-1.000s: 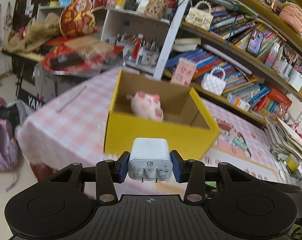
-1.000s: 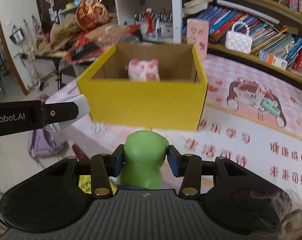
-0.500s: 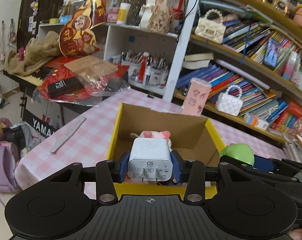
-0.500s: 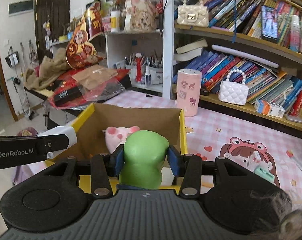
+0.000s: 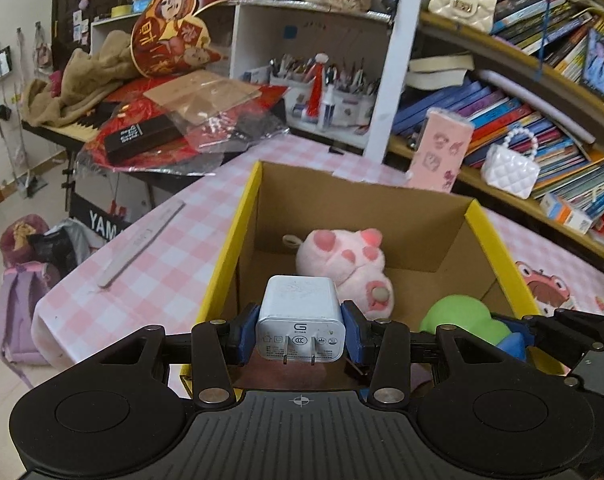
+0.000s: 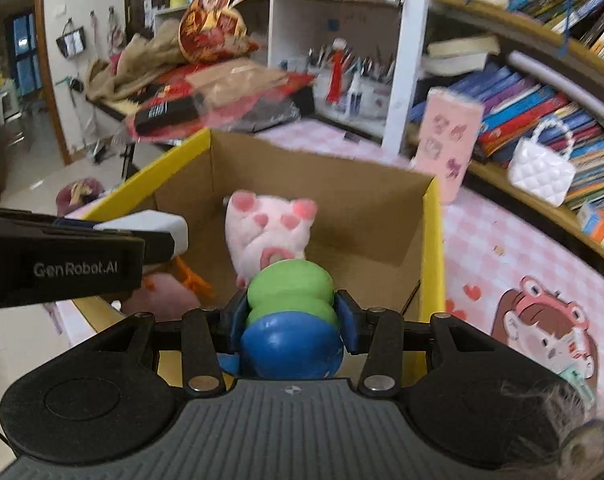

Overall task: Organize objects
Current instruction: 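Lower the green toy and white charger into the yellow box with both tools, then open both tools to drop the toy and charger into the box, then withdraw both tools from the box toward the stapler and stamp on the mat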

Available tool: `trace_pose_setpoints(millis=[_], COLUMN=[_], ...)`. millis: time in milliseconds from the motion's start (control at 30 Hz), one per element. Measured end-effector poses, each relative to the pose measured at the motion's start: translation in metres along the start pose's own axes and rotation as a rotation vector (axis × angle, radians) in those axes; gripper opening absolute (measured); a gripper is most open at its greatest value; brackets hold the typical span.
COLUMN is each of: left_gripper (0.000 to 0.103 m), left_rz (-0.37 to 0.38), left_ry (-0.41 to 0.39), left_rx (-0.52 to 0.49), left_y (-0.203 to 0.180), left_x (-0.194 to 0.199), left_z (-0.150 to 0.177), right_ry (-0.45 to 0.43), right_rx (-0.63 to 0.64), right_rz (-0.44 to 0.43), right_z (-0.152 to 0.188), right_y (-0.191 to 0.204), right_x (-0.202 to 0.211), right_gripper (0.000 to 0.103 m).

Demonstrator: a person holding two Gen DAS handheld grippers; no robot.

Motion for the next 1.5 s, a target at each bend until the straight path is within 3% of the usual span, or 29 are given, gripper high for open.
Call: trace_pose_setpoints(millis=[433, 533, 700, 933, 1233, 1500], left_gripper=[0.042, 0.045, 0.059, 0.068, 0.07, 0.079], left_rz=[-0.019, -0.01, 0.015, 0.038, 0.065, 0.096], left_ry=[0.034, 0.019, -0.058, -0.153, -0.157, -0.142], left_rx=[-0.027, -0.034, -0.047, -0.033, -0.027, -0.06], left_y=[-0.004, -0.006, -0.01, -0.006, 0.008, 0.012], left_x=[-0.011, -0.008, 0.014, 0.054, 0.085, 0.107], left_z=[0.004, 0.003, -0.006, -0.011, 0.011, 0.04], right_ry=[0.016, 0.001, -0.048, -0.131, -0.179, -0.136], right_rx=[-0.029, -0.04, -0.061, -0.062, -0.08, -0.103], right_rz=[-0.047, -0.045, -0.022, 0.024, 0.084, 0.135], right_z=[0.002, 0.001, -0.003, -0.007, 0.01, 0.047], right_y=[-0.006, -0.006, -0.008, -0.002, 0.012, 0.027], right_x=[-0.008, -0.003, 0.014, 0.052, 0.101, 0.126], right_gripper=[0.044, 0.05, 0.052, 0.053, 0.054, 0.056])
Point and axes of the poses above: each gripper's, at about its wrist camera, not at the fingertips, and x roughly against the way its jaws point, y to its left, z to its underside, the point moved 5 cm from there along -x, roughly the way its jaws point, and after that the axes turned 1 degree about -z, right-handed, at the moved point
